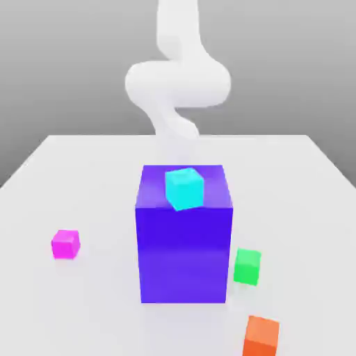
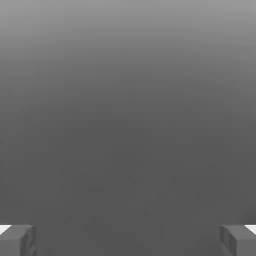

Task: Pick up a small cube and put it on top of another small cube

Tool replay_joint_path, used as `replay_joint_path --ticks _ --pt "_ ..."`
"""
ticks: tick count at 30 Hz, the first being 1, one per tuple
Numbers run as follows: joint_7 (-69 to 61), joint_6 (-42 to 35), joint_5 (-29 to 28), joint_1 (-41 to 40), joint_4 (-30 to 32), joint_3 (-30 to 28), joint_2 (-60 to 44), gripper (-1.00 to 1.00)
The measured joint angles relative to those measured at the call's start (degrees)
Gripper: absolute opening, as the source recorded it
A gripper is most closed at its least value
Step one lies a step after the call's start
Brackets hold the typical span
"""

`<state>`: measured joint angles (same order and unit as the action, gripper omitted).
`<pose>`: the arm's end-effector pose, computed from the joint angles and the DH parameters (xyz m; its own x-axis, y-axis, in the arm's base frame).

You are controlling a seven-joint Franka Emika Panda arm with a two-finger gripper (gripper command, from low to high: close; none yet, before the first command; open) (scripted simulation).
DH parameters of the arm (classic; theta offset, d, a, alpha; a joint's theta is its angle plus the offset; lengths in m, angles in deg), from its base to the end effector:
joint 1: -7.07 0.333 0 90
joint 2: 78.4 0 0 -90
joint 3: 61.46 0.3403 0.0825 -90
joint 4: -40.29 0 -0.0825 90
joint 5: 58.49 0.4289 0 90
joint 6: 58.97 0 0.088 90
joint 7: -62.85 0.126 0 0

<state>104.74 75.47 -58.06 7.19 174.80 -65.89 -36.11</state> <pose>0.4126 -0.0402 0.6708 0.5126 -0.7257 0.4588 -0.5341 -0.6879 -0.4914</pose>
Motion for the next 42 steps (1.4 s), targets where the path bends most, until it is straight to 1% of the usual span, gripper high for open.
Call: replay_joint_path --ticks 10,16,21,25,28,30,33,38,42 --pt "-16.09 10.74 1.96 -0.13 11.04 -16.0 -15.14 0.0" --pt "-25.52 17.08 3.1 -0.88 17.55 -23.92 -24.26 0.0" --pt "-32.94 22.37 3.5 -2.45 22.98 -29.42 -31.52 0.0" --pt "-37.73 26.64 2.22 -4.9 27.35 -32.93 -36.74 0.0" --pt "-39.38 29.83 -1.53 -9.08 30.62 -35.26 -40.02 0.0" --pt "-40.3 30.87 -2.09 -9.9 31.11 -35.49 -41.35 0.0" --pt "-42.43 31.69 0.04 -10.18 30.48 -34.94 -42.93 0.0" --pt "-47.48 33.16 6.53 -10.67 29.18 -32.62 -45.84 0.0" --pt "-52.4 34.61 13.13 -12.95 28.3 -28.87 -48.47 0.0"
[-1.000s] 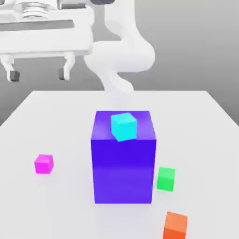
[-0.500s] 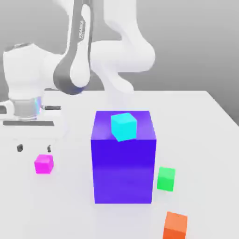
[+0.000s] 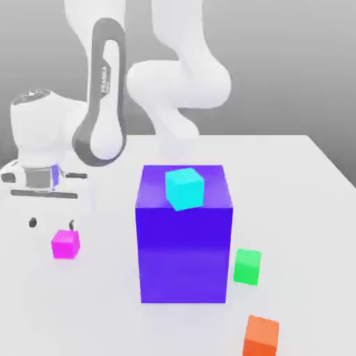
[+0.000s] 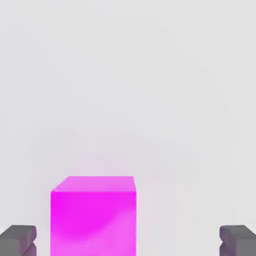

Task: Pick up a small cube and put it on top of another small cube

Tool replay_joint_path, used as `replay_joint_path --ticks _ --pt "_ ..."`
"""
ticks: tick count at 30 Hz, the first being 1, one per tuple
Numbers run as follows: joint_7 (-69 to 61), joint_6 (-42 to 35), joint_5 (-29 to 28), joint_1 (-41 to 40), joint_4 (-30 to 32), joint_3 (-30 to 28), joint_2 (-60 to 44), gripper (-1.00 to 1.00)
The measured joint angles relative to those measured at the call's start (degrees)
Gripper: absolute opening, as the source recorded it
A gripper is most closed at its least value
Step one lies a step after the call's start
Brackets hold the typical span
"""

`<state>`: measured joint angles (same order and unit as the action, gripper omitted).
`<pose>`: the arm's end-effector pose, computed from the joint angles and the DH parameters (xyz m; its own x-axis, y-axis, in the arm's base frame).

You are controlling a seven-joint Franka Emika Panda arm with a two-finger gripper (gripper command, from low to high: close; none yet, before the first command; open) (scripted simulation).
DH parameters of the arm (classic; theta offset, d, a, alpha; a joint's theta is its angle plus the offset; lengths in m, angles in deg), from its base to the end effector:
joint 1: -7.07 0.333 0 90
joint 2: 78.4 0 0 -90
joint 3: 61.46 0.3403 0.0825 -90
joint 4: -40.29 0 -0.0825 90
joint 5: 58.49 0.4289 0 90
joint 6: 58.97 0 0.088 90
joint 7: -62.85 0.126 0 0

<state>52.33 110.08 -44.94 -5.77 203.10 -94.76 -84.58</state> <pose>0.2393 -0.2853 0.1387 0.6598 -0.7510 0.0245 -0.7514 -0.6597 0.0135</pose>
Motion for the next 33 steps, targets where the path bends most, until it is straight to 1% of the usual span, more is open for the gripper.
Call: replay_joint_path --ticks 6,10,14,15,20,21,22,28,33 --pt "-7.67 2.65 10.45 -6.29 -1.07 8.93 -4.13 0.0" --pt "-12.38 4.83 16.95 -12.11 -1.58 16.53 -6.98 0.0" --pt "-16.14 7.55 22.25 -19.26 -1.86 25.26 -9.99 0.0" --pt "-16.76 8.07 23.15 -20.54 -1.89 26.81 -10.55 -1.0" --pt "-16.72 7.91 23.11 -20.54 -1.89 26.81 -10.54 -1.0" --pt "-17.04 8.19 23.56 -21.17 -1.91 27.58 -10.82 -1.0" --pt "-16.78 7.94 23.17 -20.64 -1.9 26.91 -10.54 -1.0" --pt "-11.25 4.44 15.4 -11.8 -1.46 15.8 -6.47 -1.0" --pt "-4.66 1.91 6.33 -5.96 -0.73 7.56 -2.86 -1.0"
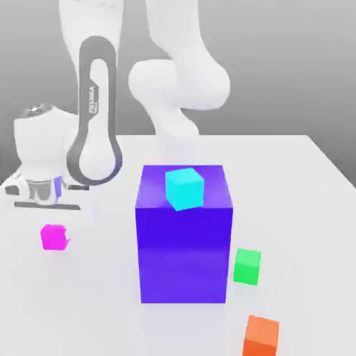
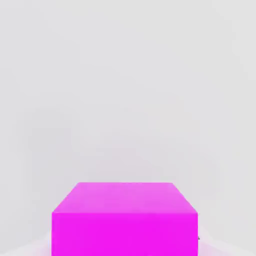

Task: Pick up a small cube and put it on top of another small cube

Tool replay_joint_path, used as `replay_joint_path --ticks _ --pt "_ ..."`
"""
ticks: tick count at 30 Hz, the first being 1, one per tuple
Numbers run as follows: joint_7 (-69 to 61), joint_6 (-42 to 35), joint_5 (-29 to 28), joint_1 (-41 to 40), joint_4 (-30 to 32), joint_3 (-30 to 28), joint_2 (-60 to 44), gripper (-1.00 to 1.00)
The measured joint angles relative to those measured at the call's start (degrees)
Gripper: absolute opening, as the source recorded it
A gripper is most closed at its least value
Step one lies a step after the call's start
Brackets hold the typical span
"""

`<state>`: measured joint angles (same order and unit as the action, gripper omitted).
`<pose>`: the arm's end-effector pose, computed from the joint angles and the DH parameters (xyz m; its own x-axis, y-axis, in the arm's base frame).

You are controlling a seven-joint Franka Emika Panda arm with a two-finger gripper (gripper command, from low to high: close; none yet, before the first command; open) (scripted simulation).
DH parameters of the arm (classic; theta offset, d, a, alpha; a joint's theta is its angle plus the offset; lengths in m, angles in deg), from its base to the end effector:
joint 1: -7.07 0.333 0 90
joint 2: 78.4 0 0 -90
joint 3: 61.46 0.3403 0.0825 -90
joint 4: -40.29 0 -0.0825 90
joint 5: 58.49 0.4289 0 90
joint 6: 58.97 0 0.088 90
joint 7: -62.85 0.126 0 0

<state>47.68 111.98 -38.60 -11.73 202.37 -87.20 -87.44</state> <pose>0.2388 -0.2845 0.1259 0.6602 -0.7507 0.0228 -0.7510 -0.6601 0.0130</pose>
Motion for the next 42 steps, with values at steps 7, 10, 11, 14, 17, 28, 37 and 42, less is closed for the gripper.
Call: replay_joint_path --ticks 7,10,11,14,17,28,37,42 --pt "9.0 -2.91 -12.22 3.88 1.32 -6.94 4.8 -1.0" --pt "12.14 -3.94 -16.36 3.93 2.02 -8.04 6.63 -1.0" --pt "13.04 -4.24 -17.52 3.87 2.28 -8.22 7.19 -1.0" --pt "15.26 -5.01 -20.27 3.49 3.15 -8.34 8.72 -1.0" --pt "16.32 -5.81 -21.89 3.3 3.63 -8.34 10.04 -1.0" --pt "7.51 -14.16 -27.56 13.39 -3.66 -0.61 17.53 -1.0" --pt "2.68 -21.5 -36.98 19.59 -9.74 9.15 25.26 -1.0" --pt "-1.85 -24.71 -40.21 26.52 -10.59 16.46 28.96 -1.0"
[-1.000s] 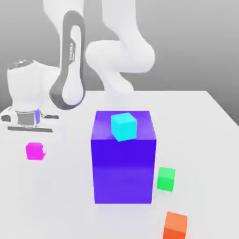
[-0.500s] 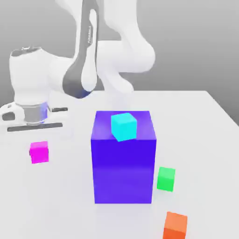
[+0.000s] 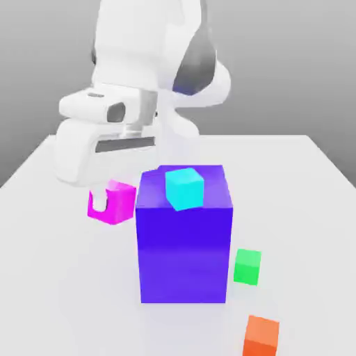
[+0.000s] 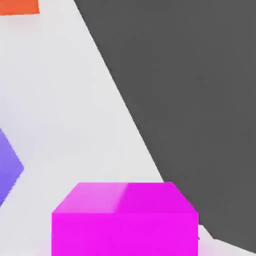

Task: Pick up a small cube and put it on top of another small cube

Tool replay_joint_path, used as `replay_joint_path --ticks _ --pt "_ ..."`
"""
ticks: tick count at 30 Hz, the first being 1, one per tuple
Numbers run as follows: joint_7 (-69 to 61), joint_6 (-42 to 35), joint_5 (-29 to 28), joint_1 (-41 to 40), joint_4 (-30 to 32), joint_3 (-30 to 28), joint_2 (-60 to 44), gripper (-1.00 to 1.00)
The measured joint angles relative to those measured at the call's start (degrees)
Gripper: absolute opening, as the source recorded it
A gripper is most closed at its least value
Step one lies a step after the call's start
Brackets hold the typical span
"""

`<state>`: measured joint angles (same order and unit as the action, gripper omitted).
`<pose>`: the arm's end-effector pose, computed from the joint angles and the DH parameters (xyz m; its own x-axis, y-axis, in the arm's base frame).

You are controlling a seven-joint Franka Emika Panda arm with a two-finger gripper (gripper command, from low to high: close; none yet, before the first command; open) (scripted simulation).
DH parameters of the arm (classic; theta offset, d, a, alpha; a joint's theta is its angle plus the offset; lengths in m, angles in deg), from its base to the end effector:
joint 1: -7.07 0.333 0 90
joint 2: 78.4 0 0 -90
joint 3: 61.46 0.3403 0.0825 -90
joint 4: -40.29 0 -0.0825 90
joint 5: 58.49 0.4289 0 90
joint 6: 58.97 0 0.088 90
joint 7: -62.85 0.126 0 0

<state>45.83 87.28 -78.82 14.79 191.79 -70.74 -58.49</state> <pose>0.4541 -0.0082 0.3564 0.8347 0.5283 0.1555 0.4802 -0.8365 0.2641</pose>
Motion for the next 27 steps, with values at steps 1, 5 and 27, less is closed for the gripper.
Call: replay_joint_path --ticks 1,5,27 --pt "-1.18 -0.47 -0.28 1.88 0.2 1.6 0.63 -1.0" --pt "-5.29 -0.96 0.53 8.76 2.17 6.15 1.81 -1.0" --pt "-13.56 21.98 21.35 23.11 15.52 4.72 -21.24 1.0"
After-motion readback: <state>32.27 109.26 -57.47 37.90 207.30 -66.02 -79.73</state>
